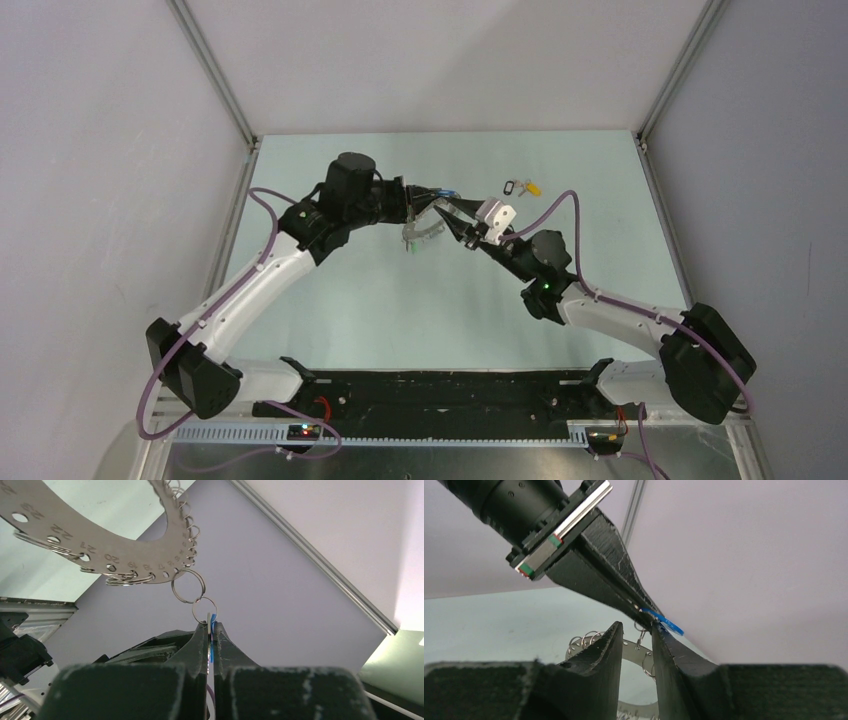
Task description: Remove the keys from the keyring
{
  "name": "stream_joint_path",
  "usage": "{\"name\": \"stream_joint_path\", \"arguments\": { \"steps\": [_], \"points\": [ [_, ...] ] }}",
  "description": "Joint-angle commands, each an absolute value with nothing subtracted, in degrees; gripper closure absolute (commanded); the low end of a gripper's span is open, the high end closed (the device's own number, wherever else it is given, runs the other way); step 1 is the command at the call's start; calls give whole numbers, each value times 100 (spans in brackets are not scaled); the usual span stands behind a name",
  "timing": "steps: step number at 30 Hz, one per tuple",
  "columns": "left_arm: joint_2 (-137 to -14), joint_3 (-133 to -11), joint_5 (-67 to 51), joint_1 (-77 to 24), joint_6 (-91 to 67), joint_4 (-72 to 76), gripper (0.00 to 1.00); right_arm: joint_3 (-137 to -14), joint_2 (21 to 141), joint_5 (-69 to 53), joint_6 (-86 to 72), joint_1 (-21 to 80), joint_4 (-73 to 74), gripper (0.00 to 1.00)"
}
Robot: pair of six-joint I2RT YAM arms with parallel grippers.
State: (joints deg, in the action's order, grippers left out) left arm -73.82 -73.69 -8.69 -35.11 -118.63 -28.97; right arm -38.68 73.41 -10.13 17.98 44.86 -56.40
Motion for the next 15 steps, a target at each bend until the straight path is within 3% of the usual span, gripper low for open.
{"name": "stream_joint_path", "arguments": {
  "steps": [1, 15],
  "points": [
    [-7213, -7410, -897, -3492, -12436, -2607, 100, -4292, 7584, -896, 1697, 4433, -6162, 70],
    [-7210, -7498, -770, -3484, -12479, -2588, 100, -4408, 7665, -881, 1657, 4404, -5430, 66]
  ]
}}
